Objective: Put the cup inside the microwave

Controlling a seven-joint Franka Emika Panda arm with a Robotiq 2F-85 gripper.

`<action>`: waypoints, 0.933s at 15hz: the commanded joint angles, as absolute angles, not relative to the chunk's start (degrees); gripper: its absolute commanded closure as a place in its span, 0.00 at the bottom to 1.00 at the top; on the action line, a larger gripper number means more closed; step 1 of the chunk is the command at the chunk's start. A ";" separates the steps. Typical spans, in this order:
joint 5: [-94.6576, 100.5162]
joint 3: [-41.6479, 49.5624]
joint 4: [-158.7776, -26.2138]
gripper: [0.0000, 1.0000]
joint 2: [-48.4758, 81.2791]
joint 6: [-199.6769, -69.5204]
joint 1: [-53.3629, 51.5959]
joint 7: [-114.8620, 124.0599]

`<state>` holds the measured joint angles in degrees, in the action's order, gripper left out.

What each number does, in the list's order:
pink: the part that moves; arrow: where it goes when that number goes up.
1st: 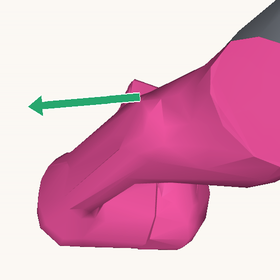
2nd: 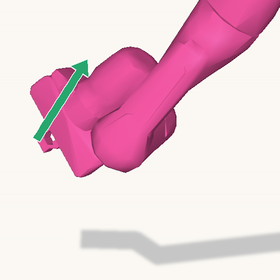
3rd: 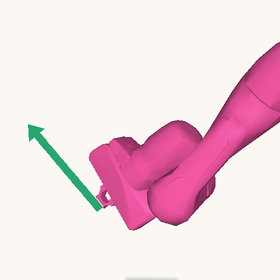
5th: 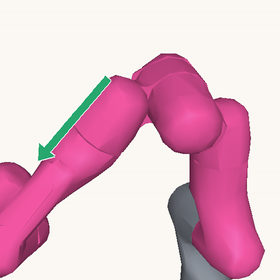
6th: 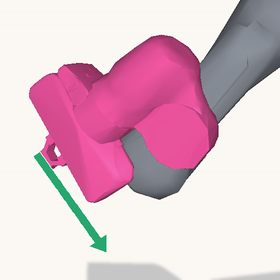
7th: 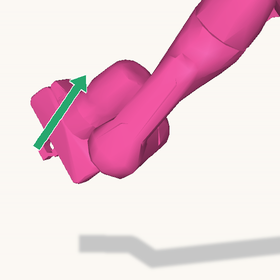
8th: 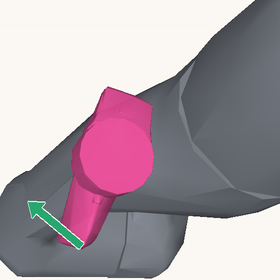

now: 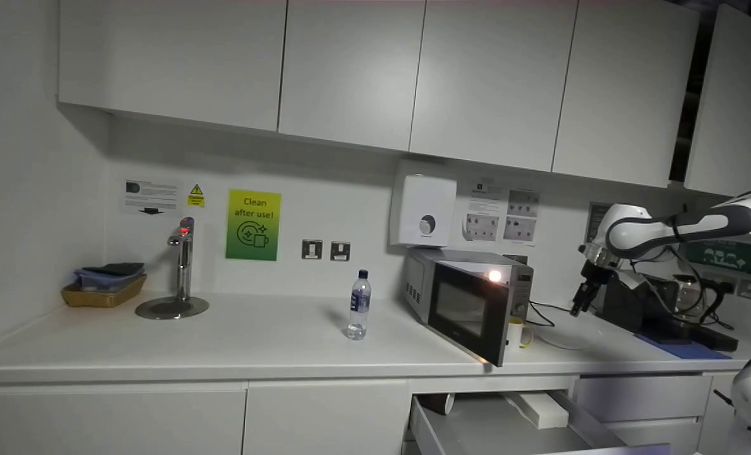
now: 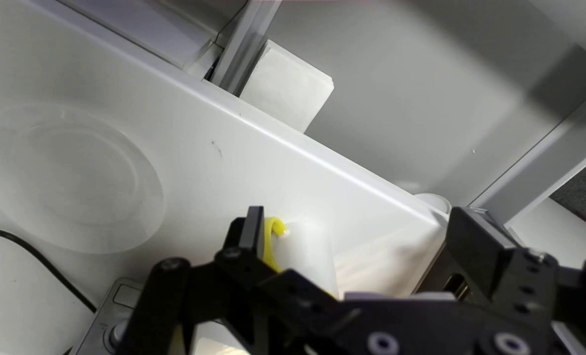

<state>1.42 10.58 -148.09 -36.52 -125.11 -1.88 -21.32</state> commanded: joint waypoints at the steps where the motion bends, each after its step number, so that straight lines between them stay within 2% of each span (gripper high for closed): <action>1: 1.14 10.09 -147.96 0.00 -36.47 -124.92 -1.49 -21.50; 6: 0.99 10.86 -147.92 0.00 -36.62 -125.29 -2.18 -23.80; 14: 1.95 17.30 -148.62 0.00 -34.31 -129.95 -1.68 -37.08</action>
